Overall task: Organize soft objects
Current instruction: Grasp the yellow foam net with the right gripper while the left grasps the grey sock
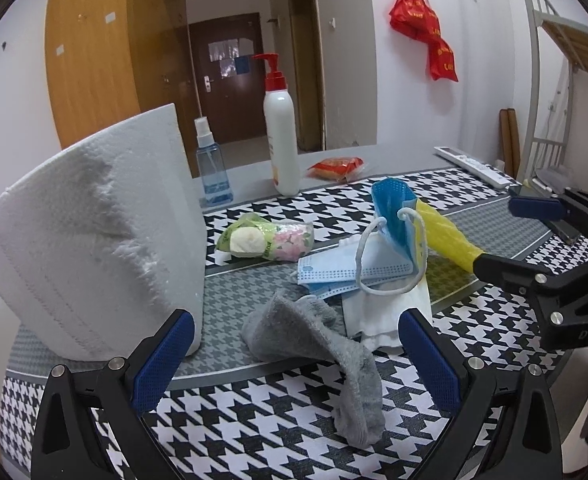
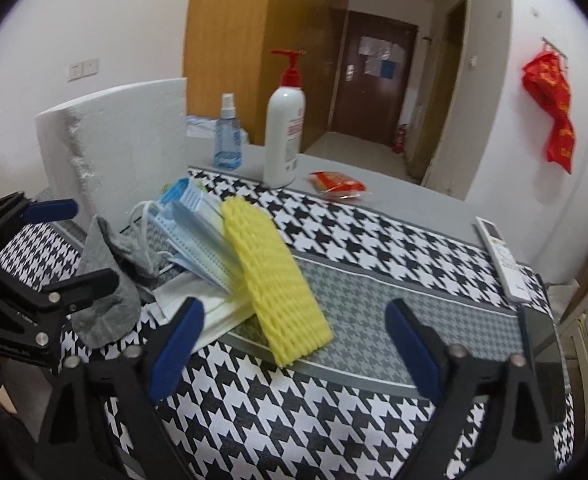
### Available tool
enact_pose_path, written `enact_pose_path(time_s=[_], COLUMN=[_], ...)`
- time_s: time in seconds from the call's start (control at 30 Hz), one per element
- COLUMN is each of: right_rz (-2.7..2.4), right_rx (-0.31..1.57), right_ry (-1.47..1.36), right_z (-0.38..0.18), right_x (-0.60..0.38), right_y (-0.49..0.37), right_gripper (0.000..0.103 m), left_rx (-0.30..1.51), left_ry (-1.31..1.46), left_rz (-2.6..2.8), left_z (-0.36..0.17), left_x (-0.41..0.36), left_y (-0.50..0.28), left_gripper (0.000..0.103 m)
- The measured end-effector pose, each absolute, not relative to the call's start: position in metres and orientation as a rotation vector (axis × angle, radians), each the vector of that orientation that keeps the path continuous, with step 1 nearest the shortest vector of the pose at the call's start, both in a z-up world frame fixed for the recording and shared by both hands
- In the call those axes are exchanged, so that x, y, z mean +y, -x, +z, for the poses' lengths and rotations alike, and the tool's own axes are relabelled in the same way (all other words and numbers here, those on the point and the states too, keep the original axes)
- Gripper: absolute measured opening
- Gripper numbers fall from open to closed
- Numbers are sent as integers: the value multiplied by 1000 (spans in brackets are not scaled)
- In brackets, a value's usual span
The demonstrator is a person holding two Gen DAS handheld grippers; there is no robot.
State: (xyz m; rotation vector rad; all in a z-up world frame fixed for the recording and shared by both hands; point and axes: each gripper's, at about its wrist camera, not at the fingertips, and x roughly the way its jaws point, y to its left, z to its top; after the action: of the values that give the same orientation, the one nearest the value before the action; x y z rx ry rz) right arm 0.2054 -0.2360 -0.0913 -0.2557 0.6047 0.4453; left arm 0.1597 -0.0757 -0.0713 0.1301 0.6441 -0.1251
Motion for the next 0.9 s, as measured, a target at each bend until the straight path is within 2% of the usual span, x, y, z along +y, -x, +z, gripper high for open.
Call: enact_pose_path(time_s=[0.13, 0.2, 0.4, 0.5, 0.63, 0.67, 0.73, 0.9], right_rz=[451, 448, 472, 497, 504, 506, 511, 517], right_rx=[644, 655, 680, 705, 733, 735, 738, 753], right_ry=[290, 295, 310, 309, 308, 306, 298, 271], right_z=[-97, -100, -105, -109, -115, -115, -116, -117], right_x=[-231, -230, -229, -226, -223, -223, -224, -226], right_y=[-216, -220, -231, -238, -243, -245, -248, -252], right_gripper=[69, 64, 62, 54, 49, 48, 40, 33], left_rx=[641, 649, 665, 675, 682, 683, 691, 720], left_ry=[-120, -111, -94, -92, -92, -91, -90, -78], left_rz=[-126, -132, -127, -147, -168, -173, -178, -183], left_z=[-72, -74, -79, -80, -81, -81, -82, -85], left_x=[-76, -75, -72, -73, -75, -75, -75, -74], left_y=[-163, -165, -169, -171, -172, -174, -175, -178], left_gripper=[102, 102, 102, 102, 100, 96, 86, 62])
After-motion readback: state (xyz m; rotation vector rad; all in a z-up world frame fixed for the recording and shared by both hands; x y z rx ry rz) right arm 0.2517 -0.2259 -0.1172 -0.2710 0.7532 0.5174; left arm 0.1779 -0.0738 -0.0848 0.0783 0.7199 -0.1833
